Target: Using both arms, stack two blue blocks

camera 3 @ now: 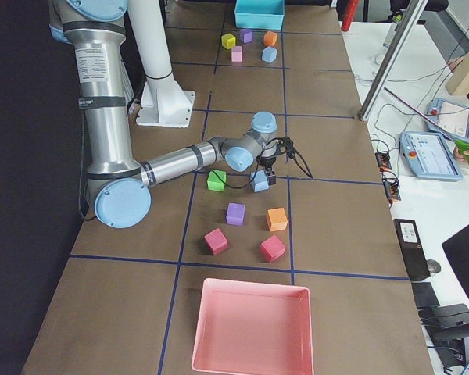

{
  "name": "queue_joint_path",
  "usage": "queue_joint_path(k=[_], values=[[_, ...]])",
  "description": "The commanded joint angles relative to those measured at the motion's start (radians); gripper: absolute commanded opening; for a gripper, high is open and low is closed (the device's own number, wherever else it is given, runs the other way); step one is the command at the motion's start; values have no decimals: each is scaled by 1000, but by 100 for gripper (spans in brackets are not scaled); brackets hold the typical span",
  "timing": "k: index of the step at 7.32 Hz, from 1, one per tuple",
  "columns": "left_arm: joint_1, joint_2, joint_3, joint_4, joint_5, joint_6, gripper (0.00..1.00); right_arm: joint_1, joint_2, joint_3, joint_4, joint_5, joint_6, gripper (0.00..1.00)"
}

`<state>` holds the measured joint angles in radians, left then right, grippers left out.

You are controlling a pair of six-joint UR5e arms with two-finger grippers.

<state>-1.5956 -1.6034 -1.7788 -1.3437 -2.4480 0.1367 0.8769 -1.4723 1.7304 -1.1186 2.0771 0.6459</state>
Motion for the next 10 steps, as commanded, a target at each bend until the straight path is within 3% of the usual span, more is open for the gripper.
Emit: queue_joint_path(k=[1,5,6,8,10], values=[[0,-1,-1,0,0,0,100,-33,1,-14,0,-15,-12,100],[0,-1,-1,-2,-13,0,100,-67,0,-51,0,-43,-22,97],[0,-1,-1,-14,-13,-2,100,-70,1,-66,0,-43,-20,82],[2,-1,-1,-15,-13,0,100,-68,1,-68,0,-43,-22,2],[2,-1,-1,-17,-13,-2,100,-49,1,-34,0,-26,-20,0]])
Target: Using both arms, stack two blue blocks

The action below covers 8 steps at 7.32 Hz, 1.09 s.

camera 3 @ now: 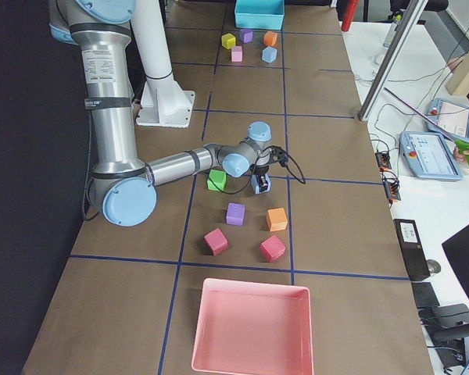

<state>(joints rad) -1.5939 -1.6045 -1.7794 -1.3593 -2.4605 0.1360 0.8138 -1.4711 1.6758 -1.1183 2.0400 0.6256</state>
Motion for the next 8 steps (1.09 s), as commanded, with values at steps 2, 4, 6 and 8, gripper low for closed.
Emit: queue_joint_path(k=[2,4,6,8], values=[[0,0,-8,-1,-32,-1,100,24,67,134,-47,28,122,0],[0,0,-15,-10,-34,1,100,-112,330,127,-237,-25,396,0],[2,15,-14,-64,-34,5,100,-218,518,38,-313,-153,573,0],[2,43,-17,-124,-35,7,100,-287,636,-129,-314,-251,660,0]])
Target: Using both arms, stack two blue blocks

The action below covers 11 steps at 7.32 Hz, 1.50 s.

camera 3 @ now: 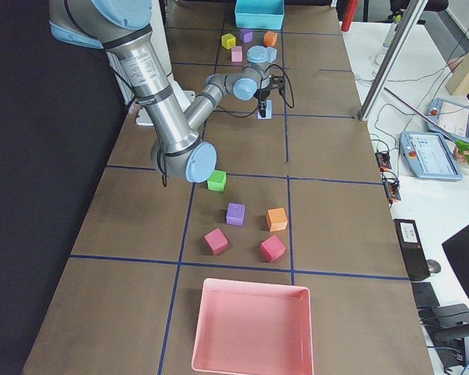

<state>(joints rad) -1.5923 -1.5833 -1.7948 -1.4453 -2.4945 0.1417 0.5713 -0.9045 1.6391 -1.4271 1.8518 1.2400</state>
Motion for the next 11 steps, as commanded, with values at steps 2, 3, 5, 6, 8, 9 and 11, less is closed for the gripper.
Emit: queue_joint_path(k=[2,3,5,6,8,9,11], values=[[3,45,8,-116,-4,-7,100,-71,87,-131,-3,-68,61,1],[17,45,0,-115,-4,-10,100,-77,129,-190,-1,-66,96,1],[17,45,0,-116,-4,-7,100,-88,164,-248,2,-66,92,2],[17,45,-1,-116,-4,-7,100,-102,162,-249,1,-69,84,3],[17,45,-1,-116,-4,-4,100,-107,167,-254,1,-75,64,3],[17,45,-1,-116,-4,-2,100,-111,168,-254,1,-75,40,4],[17,68,-8,-122,-4,-1,100,-116,171,-257,-1,-80,39,49]])
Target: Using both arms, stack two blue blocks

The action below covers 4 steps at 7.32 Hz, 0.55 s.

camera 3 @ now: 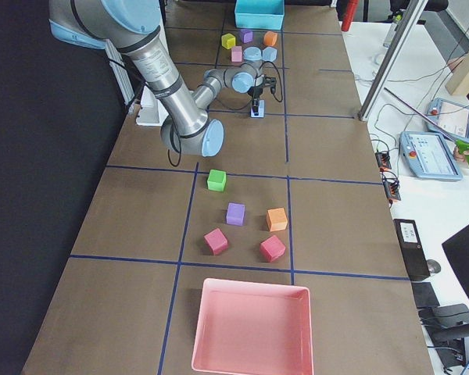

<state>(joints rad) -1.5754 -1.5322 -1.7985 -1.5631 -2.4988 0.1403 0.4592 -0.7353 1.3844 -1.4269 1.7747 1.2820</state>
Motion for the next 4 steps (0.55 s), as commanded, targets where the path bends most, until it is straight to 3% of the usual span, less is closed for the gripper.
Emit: queue_joint_path(k=[1,3,4], values=[[2,21,-2,-21,1,-7,100,-10,13,-2,-7,-33,-4,99],[84,20,-4,-28,0,-24,100,25,11,75,-21,-23,-4,100],[130,12,-4,-73,1,-191,100,70,-51,228,-41,7,-1,100]])
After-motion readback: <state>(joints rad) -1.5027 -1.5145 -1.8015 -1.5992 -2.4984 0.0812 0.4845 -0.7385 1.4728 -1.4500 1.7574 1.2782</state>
